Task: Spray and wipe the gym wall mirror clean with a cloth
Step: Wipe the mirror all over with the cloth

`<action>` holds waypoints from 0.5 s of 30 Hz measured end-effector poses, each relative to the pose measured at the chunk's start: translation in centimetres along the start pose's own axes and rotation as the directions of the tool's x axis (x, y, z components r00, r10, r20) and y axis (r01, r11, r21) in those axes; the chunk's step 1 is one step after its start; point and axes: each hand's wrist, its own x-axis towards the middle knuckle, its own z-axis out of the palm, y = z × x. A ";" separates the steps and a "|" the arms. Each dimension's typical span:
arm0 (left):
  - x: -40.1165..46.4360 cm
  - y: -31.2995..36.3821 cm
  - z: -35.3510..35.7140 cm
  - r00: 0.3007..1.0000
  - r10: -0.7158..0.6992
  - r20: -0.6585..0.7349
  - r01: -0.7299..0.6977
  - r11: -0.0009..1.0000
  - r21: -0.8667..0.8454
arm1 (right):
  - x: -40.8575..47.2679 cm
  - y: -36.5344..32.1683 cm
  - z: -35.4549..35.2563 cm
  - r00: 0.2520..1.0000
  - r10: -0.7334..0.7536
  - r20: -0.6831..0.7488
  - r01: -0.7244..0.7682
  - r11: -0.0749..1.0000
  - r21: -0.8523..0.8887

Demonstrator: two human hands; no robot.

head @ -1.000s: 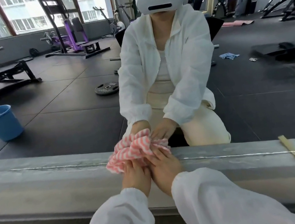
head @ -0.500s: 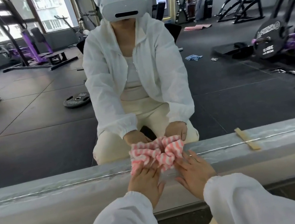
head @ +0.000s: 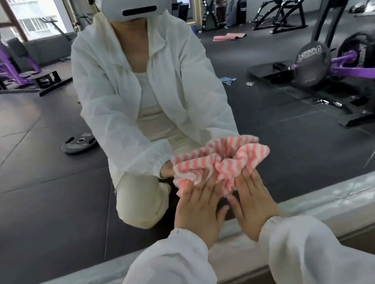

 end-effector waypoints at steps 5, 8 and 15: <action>9.0 -1.5 -14.0 0.986 -0.021 -0.165 0.030 0.998 0.050 | 8.9 -3.1 -13.5 0.982 0.058 -0.182 -0.047 0.997 0.066; 14.8 -1.9 -22.5 0.965 -0.034 -0.259 0.051 0.997 0.062 | 14.5 -4.6 -21.9 0.959 0.062 -0.276 -0.027 0.991 0.130; 26.3 -3.0 -40.7 0.917 0.024 -0.399 0.005 0.998 0.070 | 27.2 -7.0 -41.9 0.950 -0.066 -0.305 0.075 0.997 0.017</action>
